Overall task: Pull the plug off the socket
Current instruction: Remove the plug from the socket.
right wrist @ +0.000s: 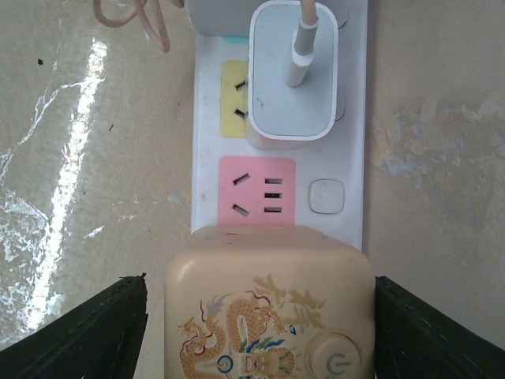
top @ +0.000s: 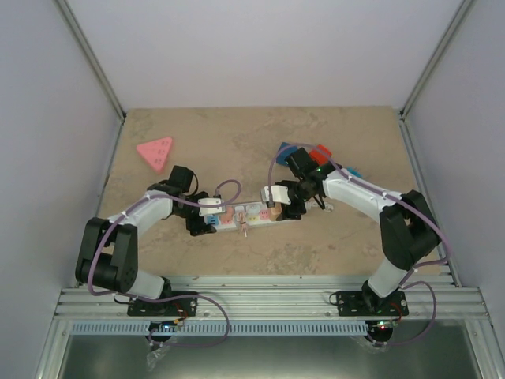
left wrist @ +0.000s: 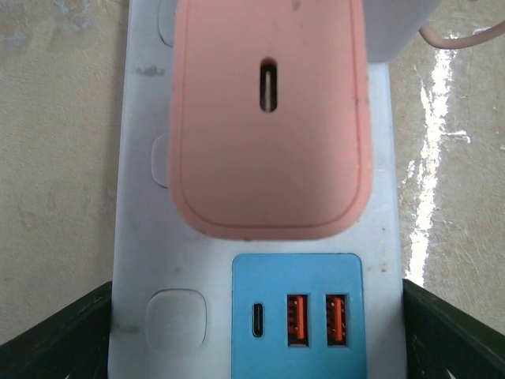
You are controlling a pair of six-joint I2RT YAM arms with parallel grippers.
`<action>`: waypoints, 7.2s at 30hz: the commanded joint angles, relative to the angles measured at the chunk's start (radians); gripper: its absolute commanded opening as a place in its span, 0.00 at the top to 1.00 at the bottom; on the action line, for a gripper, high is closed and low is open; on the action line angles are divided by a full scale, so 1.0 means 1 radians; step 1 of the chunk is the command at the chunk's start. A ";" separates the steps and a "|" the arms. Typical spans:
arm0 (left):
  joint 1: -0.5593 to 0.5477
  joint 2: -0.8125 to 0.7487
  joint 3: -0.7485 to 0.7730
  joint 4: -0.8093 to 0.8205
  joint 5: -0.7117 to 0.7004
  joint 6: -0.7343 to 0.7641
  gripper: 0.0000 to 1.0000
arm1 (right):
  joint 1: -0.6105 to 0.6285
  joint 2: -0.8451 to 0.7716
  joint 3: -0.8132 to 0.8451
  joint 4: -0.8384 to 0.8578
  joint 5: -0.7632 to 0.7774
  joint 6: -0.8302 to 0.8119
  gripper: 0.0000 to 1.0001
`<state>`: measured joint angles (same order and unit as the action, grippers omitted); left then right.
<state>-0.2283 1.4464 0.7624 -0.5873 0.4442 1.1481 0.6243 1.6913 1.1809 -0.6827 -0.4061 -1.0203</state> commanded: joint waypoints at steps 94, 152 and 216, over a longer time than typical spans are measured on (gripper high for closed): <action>-0.003 -0.006 -0.011 0.101 0.088 -0.044 1.00 | -0.010 -0.114 -0.148 0.144 0.037 -0.027 0.72; 0.003 -0.006 -0.017 0.111 0.097 -0.041 1.00 | -0.010 0.006 0.032 -0.036 0.007 0.051 0.70; 0.014 -0.023 -0.021 0.126 0.109 -0.049 1.00 | 0.036 0.040 0.088 0.004 0.071 0.107 0.75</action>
<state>-0.2138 1.4502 0.7326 -0.5022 0.4908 1.1275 0.6239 1.7130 1.2293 -0.7021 -0.3470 -0.9718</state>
